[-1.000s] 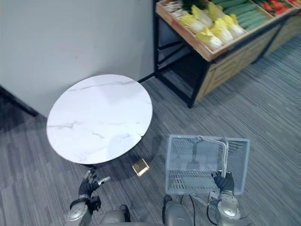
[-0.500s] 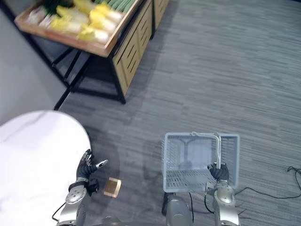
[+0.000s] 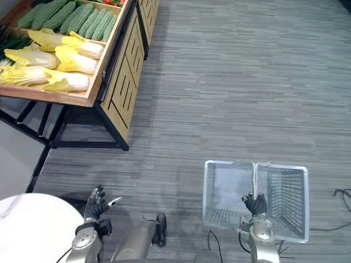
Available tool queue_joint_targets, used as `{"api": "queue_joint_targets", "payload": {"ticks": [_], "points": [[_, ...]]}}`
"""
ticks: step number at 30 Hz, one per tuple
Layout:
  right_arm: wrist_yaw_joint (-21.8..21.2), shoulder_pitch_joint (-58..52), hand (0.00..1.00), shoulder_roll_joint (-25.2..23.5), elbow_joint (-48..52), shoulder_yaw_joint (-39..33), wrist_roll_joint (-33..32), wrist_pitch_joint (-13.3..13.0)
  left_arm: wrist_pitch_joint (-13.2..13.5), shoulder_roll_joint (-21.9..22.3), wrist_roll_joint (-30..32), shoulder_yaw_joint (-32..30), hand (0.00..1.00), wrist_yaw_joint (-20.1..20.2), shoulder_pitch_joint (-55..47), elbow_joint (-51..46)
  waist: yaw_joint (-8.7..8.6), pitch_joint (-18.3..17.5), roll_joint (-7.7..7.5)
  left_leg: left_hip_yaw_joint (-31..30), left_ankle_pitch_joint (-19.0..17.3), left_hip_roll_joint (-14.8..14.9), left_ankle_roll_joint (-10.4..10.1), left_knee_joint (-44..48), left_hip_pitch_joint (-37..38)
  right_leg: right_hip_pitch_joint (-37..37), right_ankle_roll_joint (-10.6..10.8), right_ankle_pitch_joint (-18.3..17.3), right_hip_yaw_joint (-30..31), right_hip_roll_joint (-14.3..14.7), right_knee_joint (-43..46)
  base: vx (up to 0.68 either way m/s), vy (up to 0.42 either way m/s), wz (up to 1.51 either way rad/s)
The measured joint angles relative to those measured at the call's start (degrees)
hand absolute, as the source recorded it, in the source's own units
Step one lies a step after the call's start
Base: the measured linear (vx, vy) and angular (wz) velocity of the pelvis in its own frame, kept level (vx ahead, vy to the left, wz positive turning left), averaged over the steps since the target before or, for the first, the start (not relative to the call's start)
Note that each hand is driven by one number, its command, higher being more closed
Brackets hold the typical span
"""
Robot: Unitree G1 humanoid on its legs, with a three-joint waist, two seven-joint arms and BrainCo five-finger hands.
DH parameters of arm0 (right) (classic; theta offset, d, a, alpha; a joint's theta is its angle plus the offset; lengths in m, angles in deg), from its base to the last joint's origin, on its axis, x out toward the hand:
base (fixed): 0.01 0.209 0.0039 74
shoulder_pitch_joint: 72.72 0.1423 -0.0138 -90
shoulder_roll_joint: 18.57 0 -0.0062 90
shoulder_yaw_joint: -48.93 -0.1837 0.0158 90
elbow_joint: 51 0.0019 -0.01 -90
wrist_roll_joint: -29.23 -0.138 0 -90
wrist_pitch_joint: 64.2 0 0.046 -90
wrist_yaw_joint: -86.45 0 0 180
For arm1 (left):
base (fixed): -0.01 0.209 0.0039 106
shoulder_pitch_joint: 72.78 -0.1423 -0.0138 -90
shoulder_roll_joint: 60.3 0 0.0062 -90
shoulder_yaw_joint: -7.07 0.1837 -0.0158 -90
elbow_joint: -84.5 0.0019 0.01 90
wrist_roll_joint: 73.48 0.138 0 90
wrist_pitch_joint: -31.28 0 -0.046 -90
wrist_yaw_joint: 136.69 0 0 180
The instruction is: Pick vegetable in the basket
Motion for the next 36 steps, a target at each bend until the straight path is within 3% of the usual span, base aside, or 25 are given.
{"api": "queue_joint_targets", "payload": {"ticks": [1, 2, 4, 5, 7, 8, 9, 10, 11, 12, 13, 14, 16, 18, 19, 21, 23, 24, 25, 27, 30, 31, 32, 33, 36], "points": [[-0.1, 1.1, 1.0, 0.2, 1.1, 0.2, 0.0, -0.4, 0.0, -0.1, 0.0, 0.3, 0.0, 0.0, 0.5, -0.1, -0.68, 0.0, 0.45, -0.2, 0.0, 0.4, 0.0, -3.3, 4.0, -2.9, -3.3, -1.8, -4.6, 0.2, -2.7, 0.66, 0.028, -0.08], [-0.1, 2.0, 1.0, 0.3, 1.2, 0.4, 0.0, -0.8, 0.0, -0.1, 0.0, 0.2, 0.0, 0.0, 1.3, 0.0, -0.89, 0.0, 0.62, -0.3, 0.0, 0.9, 0.0, -4.9, 6.1, -5.1, -4.8, -2.7, -6.9, 0.7, -5.8, 0.54, -0.004, 0.04], [-0.7, 3.4, 1.0, 0.3, 1.1, 0.8, 0.0, -0.8, 0.1, 0.0, 0.0, 0.2, 0.0, 0.0, 2.9, 0.6, -2.1, 0.2, 1.36, -1.8, -0.5, 2.4, -1.0, -6.2, 9.2, -9.3, -5.3, -2.0, -8.3, 2.9, -15.5, 0.62, -0.07, 0.37], [-1.0, 3.6, 1.0, 0.3, 1.1, 0.7, -0.1, -1.1, 0.1, 0.1, 0.0, 0.4, 0.0, 0.1, 3.9, 1.6, -2.65, 0.6, 2.12, -2.8, -1.1, 3.6, -2.1, -6.8, 11.5, -10.9, -5.5, 1.8, -7.1, 4.8, -24.8, 0.72, -0.135, 0.58], [-1.0, 3.4, 1.0, 0.3, 0.9, 0.7, 0.0, -1.4, 0.0, -0.1, 0.2, 0.1, 0.0, -0.1, 4.1, 3.5, -3.43, 0.3, 1.48, -5.2, -2.7, 4.1, -4.8, -6.2, 15.0, -10.4, -5.4, 12.4, -2.3, 6.7, -41.0, 0.76, -0.218, 0.6], [-1.0, 2.3, 1.0, 0.5, 0.8, 0.6, 0.3, -1.3, 0.0, -0.2, 0.7, 0.0, 0.0, -0.1, 3.2, 4.2, -3.71, -0.2, 0.61, -7.6, -4.3, 4.1, -7.3, -4.4, 17.4, -9.3, -6.1, 23.1, 0.7, 6.7, -44.5, 0.76, -0.26, 0.63], [-1.0, 2.0, 1.0, 1.2, 0.5, 0.5, 0.7, -1.3, -0.1, 0.6, 0.8, 0.0, 0.0, -0.1, 3.0, 5.0, -3.78, -0.1, 1.63, -8.5, -4.5, 5.0, -7.6, -3.0, 18.3, -9.0, -6.9, 24.4, 0.8, 7.1, -42.0, 0.71, -0.257, 0.5], [-1.0, 2.6, 1.0, 2.0, 0.6, 0.2, 1.1, -1.0, -0.5, 2.1, 0.9, 0.0, 0.0, 0.0, 2.8, 4.8, -3.41, -0.4, 4.1, -10.1, -2.3, 7.7, -8.5, 1.1, 16.9, -9.4, -8.2, 20.6, -1.2, 8.4, -37.1, 0.68, -0.247, 0.47], [-1.1, 2.9, 1.0, 1.9, 1.0, 0.1, 1.1, -0.6, -0.5, 3.2, 1.3, -0.4, 0.0, 0.0, 2.4, 3.5, -3.6, -0.5, 4.31, -11.6, 2.8, 7.8, -9.3, 6.9, 15.0, -8.5, -9.2, 16.3, -3.2, 8.1, -33.9, 0.65, -0.239, 0.48], [-1.1, 2.8, 1.0, 1.9, 1.0, 0.2, 1.1, -0.3, -0.5, 4.0, 1.4, -0.8, 0.0, 0.0, 2.4, 2.3, -3.54, -0.3, 4.46, -11.8, 6.1, 8.5, -9.6, 11.3, 13.3, -6.9, -9.6, 14.8, -4.3, 8.3, -33.7, 0.65, -0.255, 0.72], [-1.1, 2.3, 1.0, 1.6, 1.1, 0.4, 1.0, -0.2, -0.5, 5.5, 1.9, -1.1, 0.0, 0.1, 2.1, -0.1, -2.92, -0.1, 4.79, -11.7, 15.6, 10.5, -10.6, 22.6, 8.2, -2.4, -10.4, 12.5, -6.0, 8.5, -35.3, 0.51, -0.19, 0.59], [-1.0, 1.7, 1.0, 1.3, 1.5, 0.6, 1.0, -0.1, -0.5, 5.8, 2.2, -1.0, 0.0, 0.1, 2.0, -1.4, -2.24, -0.1, 5.0, -11.2, 19.3, 12.3, -11.4, 28.7, 5.3, 0.4, -10.7, 11.6, -6.8, 9.0, -36.8, 0.62, -0.217, 0.6], [-0.6, 0.5, 1.0, 0.0, 3.2, 0.5, 1.1, 0.0, -0.4, 5.6, 2.3, -0.8, 0.0, 0.0, 1.3, -6.4, -1.15, 0.4, 5.21, -6.8, 12.7, 17.2, -9.9, 43.8, -4.4, 9.2, -11.9, 10.7, -9.2, 10.7, -42.7, 0.6, -0.194, 0.42], [0.6, -0.7, 1.0, 0.0, 5.3, -1.2, 0.9, -0.1, -0.3, 5.4, 2.9, -1.0, 0.0, -0.3, 1.4, -10.8, 0.84, 0.6, 4.79, -0.7, 5.5, 16.5, -8.9, 37.9, -12.6, 17.2, -11.6, 10.2, -10.7, 10.2, -49.6, 0.53, -0.118, 0.35], [0.8, -0.5, 1.0, 0.3, 5.3, -2.2, 0.8, -0.2, -0.1, 5.4, 3.3, -1.0, 0.0, -0.6, 1.4, -11.1, 1.07, 0.7, 4.7, 0.3, 4.7, 15.6, -8.7, 33.4, -13.6, 18.4, -11.1, 9.9, -11.0, 9.8, -50.4, 0.39, -0.03, 0.29], [1.5, -0.3, 1.0, 2.0, 4.8, -4.6, 0.0, -0.3, -0.1, 5.4, 5.3, -1.1, 0.0, -1.5, 1.4, -11.7, 1.02, 0.4, 5.12, 2.7, 4.7, 12.8, -8.5, 19.0, -15.5, 21.4, -9.9, 8.1, -12.5, 8.7, -51.4, 0.39, 0.06, 0.42], [1.6, -1.4, 1.0, 3.9, 3.9, -6.6, -0.5, -0.5, -0.1, 5.5, 7.7, -1.2, 0.0, -2.8, 1.0, -14.4, 0.99, -0.5, 6.53, 7.0, 11.6, 11.2, -8.7, 5.8, -16.0, 24.1, -7.8, 5.4, -14.5, 8.8, -51.3, 0.41, 0.113, 0.63], [1.7, -1.4, 1.0, 3.9, 0.4, -7.4, -0.8, -0.9, -0.1, 4.6, 10.0, -2.1, 0.0, -3.9, 1.4, -16.2, 0.98, -1.4, 5.16, 9.4, 12.9, 9.4, -1.9, 3.5, -14.9, 25.7, -6.6, 3.7, -15.7, 7.5, -51.1, 0.44, 0.13, 0.82], [1.6, -1.5, 1.0, 3.9, -2.4, -7.4, -1.0, -0.9, -0.1, 4.4, 12.1, -3.0, 0.0, -5.0, 1.5, -18.8, 0.94, -2.4, 3.28, 10.9, 13.1, 7.1, -1.0, 0.8, -14.4, 25.8, -6.3, 3.5, -16.7, 5.3, -51.3, 0.44, 0.131, 0.8], [1.5, -0.9, 1.0, 3.5, -5.0, -7.5, -1.2, -1.0, 0.0, 4.6, 15.1, -4.6, 0.0, -6.3, 1.1, -23.1, 1.36, -2.3, 2.33, 10.2, 11.8, 5.1, 0.9, 0.5, -13.8, 25.8, -6.0, 3.4, -17.1, 3.9, -49.9, 0.42, 0.114, 0.65], [1.2, 0.0, 1.0, 2.5, -9.6, -7.5, -1.0, -1.0, 0.0, 4.7, 19.9, -5.9, 0.0, -7.8, 1.0, -25.0, 1.25, -2.3, 2.59, 7.0, 10.8, 2.2, 1.7, -2.5, -8.6, 23.1, -2.2, 4.9, -17.0, 1.4, -33.7, 0.42, 0.118, 0.81], [1.1, -0.1, 1.0, 1.8, -10.8, -7.4, -0.9, -1.0, 0.0, 4.5, 21.6, -6.1, 0.0, -8.8, 0.8, -26.5, 1.0, -2.3, 2.6, 3.9, 10.7, 1.1, 1.8, -5.4, -5.2, 18.6, 2.0, 7.6, -15.8, -0.5, -20.8, 0.39, 0.052, 1.08], [0.4, -0.6, 1.0, 1.3, -11.1, -7.3, -0.7, -0.7, -0.1, 4.4, 22.9, -6.0, 0.0, -9.6, 0.8, -27.8, 1.03, -2.3, 2.51, 1.2, 10.5, 0.4, 2.1, -6.7, -2.9, 14.1, 0.2, 6.1, -13.1, -0.8, -11.4, 0.37, 0.021, 1.12], [0.5, -0.5, 1.0, 1.1, -10.9, -7.5, -0.8, -0.7, -0.1, 4.6, 23.3, -5.9, 0.0, -10.2, 0.6, -28.7, 0.99, -2.3, 2.56, 0.1, 10.3, 0.2, 2.3, -7.0, -2.1, 12.1, -1.4, 5.0, -11.5, -0.5, -8.7, 0.34, -0.018, 1.07], [0.5, -1.3, 1.0, 0.5, -8.3, -8.1, -0.9, -1.7, -0.5, 4.8, 25.4, -5.1, 0.0, -12.6, -0.8, -31.9, 0.97, -2.2, 2.34, -6.5, 8.6, 0.1, 1.3, -7.1, 1.5, 5.3, -4.0, 0.7, -5.0, 3.4, -9.0, 0.31, -0.067, 1.11]]}}
